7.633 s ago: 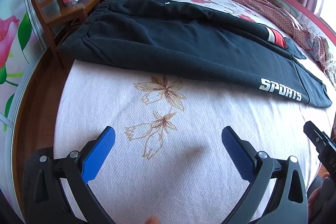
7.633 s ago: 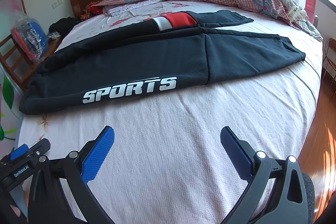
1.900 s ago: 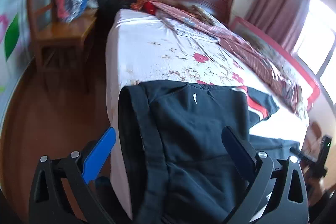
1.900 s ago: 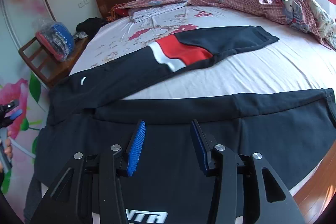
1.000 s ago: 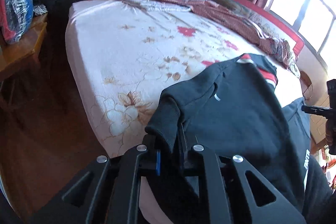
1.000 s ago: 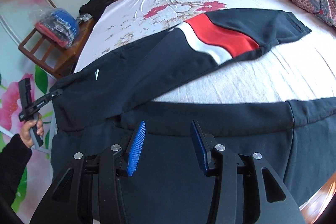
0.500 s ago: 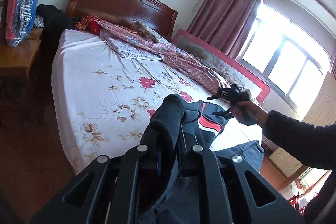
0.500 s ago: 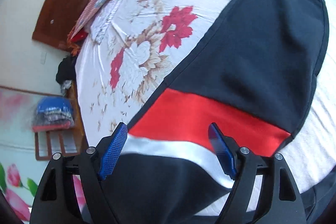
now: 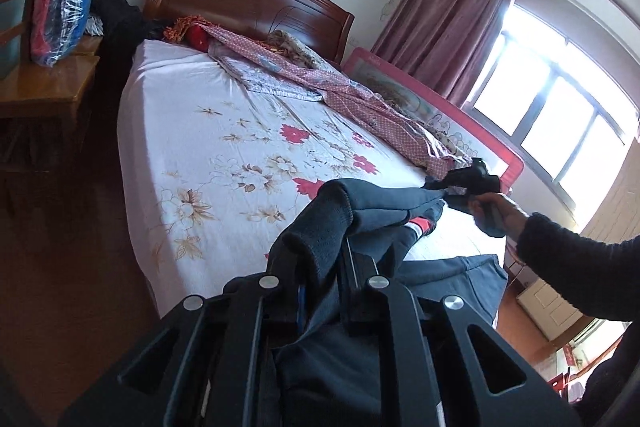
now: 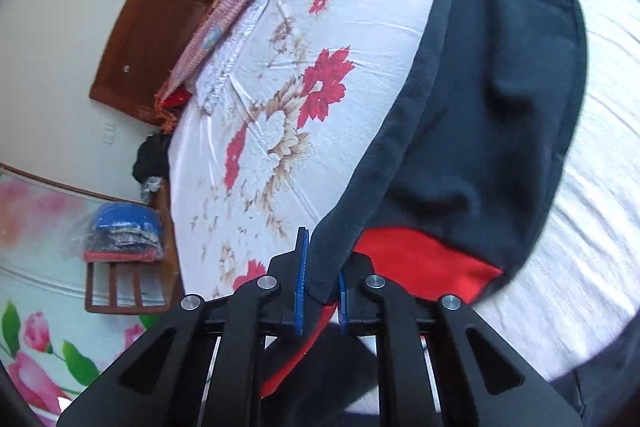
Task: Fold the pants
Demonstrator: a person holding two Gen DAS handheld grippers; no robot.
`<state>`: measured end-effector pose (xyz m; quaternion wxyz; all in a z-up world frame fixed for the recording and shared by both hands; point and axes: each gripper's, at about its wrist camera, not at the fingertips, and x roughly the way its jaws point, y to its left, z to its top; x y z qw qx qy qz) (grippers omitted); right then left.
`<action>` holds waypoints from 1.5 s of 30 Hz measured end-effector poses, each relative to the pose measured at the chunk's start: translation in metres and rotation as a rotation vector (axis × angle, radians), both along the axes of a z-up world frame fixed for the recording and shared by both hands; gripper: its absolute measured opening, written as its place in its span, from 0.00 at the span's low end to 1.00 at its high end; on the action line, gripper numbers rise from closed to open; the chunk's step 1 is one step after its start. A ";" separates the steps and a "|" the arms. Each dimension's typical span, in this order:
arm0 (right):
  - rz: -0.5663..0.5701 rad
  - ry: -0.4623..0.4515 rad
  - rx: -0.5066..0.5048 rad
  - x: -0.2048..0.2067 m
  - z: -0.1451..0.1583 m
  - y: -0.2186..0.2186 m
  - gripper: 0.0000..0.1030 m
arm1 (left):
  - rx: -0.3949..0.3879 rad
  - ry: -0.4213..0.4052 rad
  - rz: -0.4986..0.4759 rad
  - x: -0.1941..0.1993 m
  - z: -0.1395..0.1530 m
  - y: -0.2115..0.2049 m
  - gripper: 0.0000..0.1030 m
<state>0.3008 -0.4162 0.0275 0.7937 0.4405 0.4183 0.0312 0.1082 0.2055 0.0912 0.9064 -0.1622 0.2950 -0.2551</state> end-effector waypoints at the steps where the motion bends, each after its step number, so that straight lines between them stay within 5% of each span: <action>1: 0.004 -0.029 0.011 -0.022 0.007 -0.004 0.11 | 0.010 0.014 -0.005 -0.005 -0.003 0.001 0.12; 7: 0.037 -0.065 0.017 -0.156 0.015 -0.003 0.10 | 0.083 0.092 0.002 -0.037 -0.025 0.007 0.18; 14: -0.015 0.031 0.068 -0.253 -0.053 0.006 0.10 | 0.208 0.176 -0.043 -0.069 -0.053 0.001 0.23; 21: -0.047 0.003 0.052 -0.278 -0.054 0.012 0.10 | 0.249 0.187 -0.045 -0.079 -0.059 0.004 0.24; 25: -0.035 0.006 0.030 -0.289 -0.049 0.011 0.10 | 0.363 0.181 -0.083 -0.079 -0.065 -0.001 0.29; 30: -0.039 0.056 0.036 -0.304 -0.066 0.015 0.10 | 0.473 0.230 -0.038 -0.070 -0.085 0.009 0.31; 34: -0.040 0.097 0.013 -0.306 -0.081 0.009 0.10 | 0.475 0.263 0.036 -0.067 -0.090 0.026 0.30; 36: -0.033 0.129 -0.004 -0.301 -0.092 0.008 0.10 | 0.544 0.257 0.133 -0.068 -0.086 0.032 0.30; 39: -0.056 0.171 0.048 -0.299 -0.104 0.004 0.15 | 0.535 0.169 0.254 -0.074 -0.053 0.031 0.32; 41: -0.098 0.194 0.032 -0.304 -0.093 0.001 0.34 | 0.535 0.056 0.258 -0.081 -0.019 0.006 0.50; 42: -0.108 0.183 -0.021 -0.306 -0.080 0.001 0.37 | 0.526 0.002 0.236 -0.084 -0.004 -0.012 0.72; 43: -0.105 0.171 -0.106 -0.306 -0.065 0.001 0.39 | 0.518 -0.054 0.191 -0.087 0.008 -0.035 0.81; 45: -0.114 0.151 -0.309 -0.300 -0.033 -0.002 0.41 | 0.522 -0.107 0.062 -0.087 0.018 -0.087 0.81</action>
